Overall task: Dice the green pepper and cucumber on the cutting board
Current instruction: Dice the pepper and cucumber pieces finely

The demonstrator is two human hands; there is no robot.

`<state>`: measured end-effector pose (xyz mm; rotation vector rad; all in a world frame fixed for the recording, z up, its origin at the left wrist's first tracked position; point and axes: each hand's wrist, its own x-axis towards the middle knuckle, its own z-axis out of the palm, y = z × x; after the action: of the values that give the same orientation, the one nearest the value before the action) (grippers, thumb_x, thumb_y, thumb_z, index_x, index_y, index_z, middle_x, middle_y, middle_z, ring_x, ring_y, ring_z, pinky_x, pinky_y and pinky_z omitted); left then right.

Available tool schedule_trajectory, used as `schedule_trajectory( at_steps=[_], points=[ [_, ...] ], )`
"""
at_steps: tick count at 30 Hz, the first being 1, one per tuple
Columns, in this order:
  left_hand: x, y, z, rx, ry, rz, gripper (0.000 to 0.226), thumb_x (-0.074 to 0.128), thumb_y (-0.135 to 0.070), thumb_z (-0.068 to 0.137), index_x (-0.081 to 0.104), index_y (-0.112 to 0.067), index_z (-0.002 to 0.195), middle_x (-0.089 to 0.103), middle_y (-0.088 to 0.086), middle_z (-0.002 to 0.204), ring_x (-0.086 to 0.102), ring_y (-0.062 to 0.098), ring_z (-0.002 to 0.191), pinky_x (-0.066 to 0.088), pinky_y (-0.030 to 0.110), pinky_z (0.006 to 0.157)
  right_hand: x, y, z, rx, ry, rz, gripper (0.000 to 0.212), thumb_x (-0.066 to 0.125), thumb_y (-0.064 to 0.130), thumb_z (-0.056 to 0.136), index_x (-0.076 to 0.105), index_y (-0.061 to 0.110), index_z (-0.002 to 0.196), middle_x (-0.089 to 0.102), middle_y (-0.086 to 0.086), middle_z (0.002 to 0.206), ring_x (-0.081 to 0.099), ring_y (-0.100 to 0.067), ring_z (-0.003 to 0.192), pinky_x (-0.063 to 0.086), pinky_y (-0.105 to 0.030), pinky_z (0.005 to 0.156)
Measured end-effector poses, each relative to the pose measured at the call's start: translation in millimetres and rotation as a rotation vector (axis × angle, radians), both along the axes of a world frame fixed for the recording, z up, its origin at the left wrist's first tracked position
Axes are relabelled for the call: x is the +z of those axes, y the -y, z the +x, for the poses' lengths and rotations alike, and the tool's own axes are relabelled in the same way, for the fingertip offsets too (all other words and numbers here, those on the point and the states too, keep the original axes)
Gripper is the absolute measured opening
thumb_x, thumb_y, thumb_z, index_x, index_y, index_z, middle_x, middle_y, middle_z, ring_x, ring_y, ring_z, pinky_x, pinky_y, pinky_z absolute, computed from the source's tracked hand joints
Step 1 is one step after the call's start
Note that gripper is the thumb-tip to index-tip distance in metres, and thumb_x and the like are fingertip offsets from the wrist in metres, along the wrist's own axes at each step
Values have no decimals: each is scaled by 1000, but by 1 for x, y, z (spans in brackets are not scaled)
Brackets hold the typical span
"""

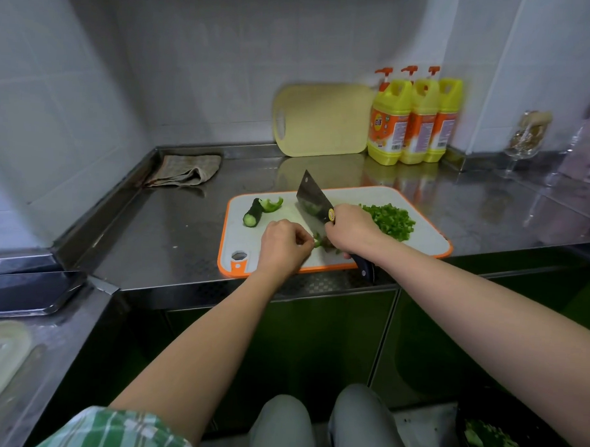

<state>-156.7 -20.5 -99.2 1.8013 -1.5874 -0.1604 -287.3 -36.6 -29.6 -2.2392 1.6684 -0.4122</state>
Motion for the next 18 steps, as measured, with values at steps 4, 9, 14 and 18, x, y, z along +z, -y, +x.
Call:
schedule_trajectory(
  at_steps=[4, 9, 14, 18],
  points=[
    [-1, 1, 2, 16, -6, 2, 13, 70, -24, 83, 73, -20, 71, 70, -5, 77, 61, 18, 85, 53, 36, 75, 6, -3, -6, 41, 22, 19, 11, 43, 10, 94, 51, 6, 88, 58, -11, 70, 55, -17, 35, 41, -21, 39],
    [-1, 1, 2, 12, 5, -1, 13, 69, -22, 82, 75, -19, 70, 71, -4, 76, 61, 20, 85, 53, 37, 74, 12, -6, -6, 73, -70, 69, 14, 45, 8, 92, 57, 3, 93, 56, -9, 62, 50, -13, 25, 38, -19, 37],
    [-3, 3, 2, 14, 8, 2, 14, 69, -23, 84, 76, -18, 73, 71, -1, 78, 60, 20, 85, 53, 36, 73, 10, -5, 0, 69, -118, 89, 14, 46, 7, 92, 56, -1, 96, 58, -11, 63, 49, -14, 24, 37, -19, 35],
    [-2, 4, 1, 13, 50, -4, 15, 69, -25, 83, 75, -21, 69, 69, -3, 72, 60, 22, 82, 48, 33, 66, 5, -4, 8, 41, -107, 80, 10, 50, 7, 92, 55, -1, 93, 57, -13, 68, 54, -21, 39, 41, -23, 38]
  ],
)
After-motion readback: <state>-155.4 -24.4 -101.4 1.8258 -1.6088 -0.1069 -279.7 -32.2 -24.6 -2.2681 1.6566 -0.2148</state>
